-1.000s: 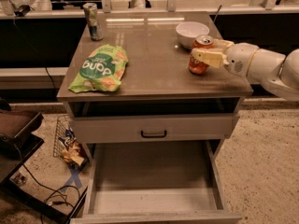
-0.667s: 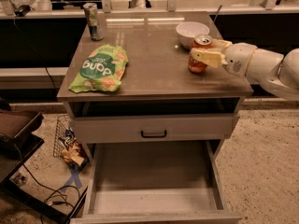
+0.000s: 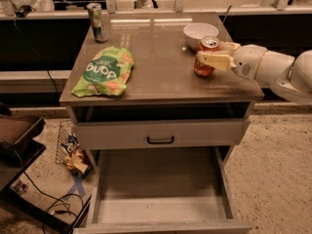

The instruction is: Move coke can near redbull can

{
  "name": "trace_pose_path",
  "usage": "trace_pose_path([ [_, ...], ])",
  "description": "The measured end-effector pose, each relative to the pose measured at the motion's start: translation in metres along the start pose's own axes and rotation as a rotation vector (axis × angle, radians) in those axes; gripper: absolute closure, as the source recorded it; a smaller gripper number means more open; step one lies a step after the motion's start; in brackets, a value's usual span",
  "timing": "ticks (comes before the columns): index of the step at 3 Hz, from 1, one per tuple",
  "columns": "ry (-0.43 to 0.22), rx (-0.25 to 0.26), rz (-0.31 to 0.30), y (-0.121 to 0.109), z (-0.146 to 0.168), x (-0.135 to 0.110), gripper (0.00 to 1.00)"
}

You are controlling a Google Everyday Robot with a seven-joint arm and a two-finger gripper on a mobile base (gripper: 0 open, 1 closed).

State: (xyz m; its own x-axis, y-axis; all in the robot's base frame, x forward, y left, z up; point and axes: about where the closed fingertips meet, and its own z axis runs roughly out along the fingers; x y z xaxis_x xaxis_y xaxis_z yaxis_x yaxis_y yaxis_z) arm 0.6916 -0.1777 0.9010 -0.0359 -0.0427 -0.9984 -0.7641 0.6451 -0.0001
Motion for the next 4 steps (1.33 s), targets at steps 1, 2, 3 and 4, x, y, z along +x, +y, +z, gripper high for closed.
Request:
trace_pose_path([
  [1,0.016,-0.021,-0.024,0.001,0.003,-0.014,1.0],
  [2,0.056,-0.072,-0.073,0.005,0.016,-0.05,1.0],
  [3,0.099,-0.171,-0.079,0.011,0.057,-0.091,1.0],
  [4,0.112,-0.252,-0.047,0.022,0.111,-0.115,1.0],
])
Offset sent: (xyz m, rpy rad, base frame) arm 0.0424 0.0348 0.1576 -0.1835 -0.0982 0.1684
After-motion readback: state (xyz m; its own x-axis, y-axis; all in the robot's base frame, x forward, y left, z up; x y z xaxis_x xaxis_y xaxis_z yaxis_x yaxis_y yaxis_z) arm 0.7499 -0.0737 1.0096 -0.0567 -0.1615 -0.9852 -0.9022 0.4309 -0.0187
